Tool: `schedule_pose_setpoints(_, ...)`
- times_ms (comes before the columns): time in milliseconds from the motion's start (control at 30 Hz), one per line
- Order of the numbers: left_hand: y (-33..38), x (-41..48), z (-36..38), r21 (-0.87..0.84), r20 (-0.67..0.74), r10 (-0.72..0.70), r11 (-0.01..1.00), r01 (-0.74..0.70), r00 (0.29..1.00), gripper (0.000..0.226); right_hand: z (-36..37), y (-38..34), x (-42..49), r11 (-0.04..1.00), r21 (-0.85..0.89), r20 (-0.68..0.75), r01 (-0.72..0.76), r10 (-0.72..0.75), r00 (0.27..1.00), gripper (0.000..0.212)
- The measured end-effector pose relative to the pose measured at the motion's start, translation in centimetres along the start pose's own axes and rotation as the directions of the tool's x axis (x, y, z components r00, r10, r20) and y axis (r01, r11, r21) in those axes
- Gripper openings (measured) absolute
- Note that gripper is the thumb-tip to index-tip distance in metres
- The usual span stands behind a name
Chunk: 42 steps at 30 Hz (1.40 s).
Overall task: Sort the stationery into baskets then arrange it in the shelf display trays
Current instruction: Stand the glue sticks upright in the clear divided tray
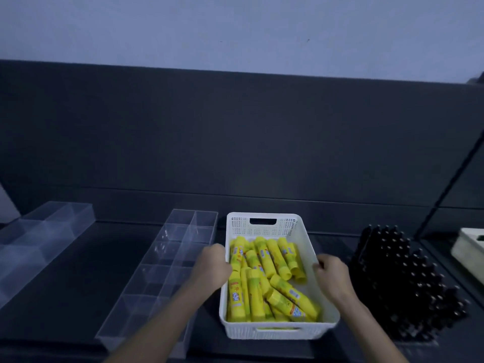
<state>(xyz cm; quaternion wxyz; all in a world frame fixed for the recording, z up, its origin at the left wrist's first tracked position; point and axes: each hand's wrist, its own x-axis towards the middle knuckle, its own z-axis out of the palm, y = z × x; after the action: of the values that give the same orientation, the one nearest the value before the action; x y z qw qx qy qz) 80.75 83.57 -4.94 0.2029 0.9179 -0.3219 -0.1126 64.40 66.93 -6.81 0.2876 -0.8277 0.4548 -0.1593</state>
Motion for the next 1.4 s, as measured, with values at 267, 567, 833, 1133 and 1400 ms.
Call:
schedule_pose_setpoints(267, 1.3, 0.0, -0.3, 0.151, -0.074, 0.169, 0.976, -0.156, 0.983, 0.010, -1.5, -0.5, 0.1, 0.988, -0.121, -0.167, 0.101, -0.120, 0.979, 0.033)
schedule_pose_setpoints(567, 7.6, 2.6, 2.9, 0.351, 0.283, 0.035, 0.926, -0.138, 0.958, 0.035, 2.8, -3.7, 1.8, 0.929, -0.329, 0.231, 0.168, -0.094, 0.968, 0.029)
schedule_pose_setpoints(833, 6.0, 5.8, 3.6, -0.184, 0.325, -0.153, 0.958, 0.221, 0.933, 0.037, 3.8, -3.2, 2.8, 0.974, -0.212, 0.193, 0.074, -0.033, 0.981, 0.034)
schedule_pose_setpoints(1133, 6.3, 5.8, 3.9, -0.614, 0.296, -0.127, 0.734, 0.290, 0.947, 0.026, 3.6, -2.8, 3.4, 0.995, 0.099, 0.154, 0.031, -0.046, 0.987, 0.031)
schedule_pose_setpoints(1400, 5.1, 5.5, -1.4, -0.899, 0.118, 0.007, 0.424, 0.104, 0.993, 0.008, 1.0, -4.9, 1.8, 0.603, 0.792, 0.197, -0.091, -0.111, 0.974, 0.011)
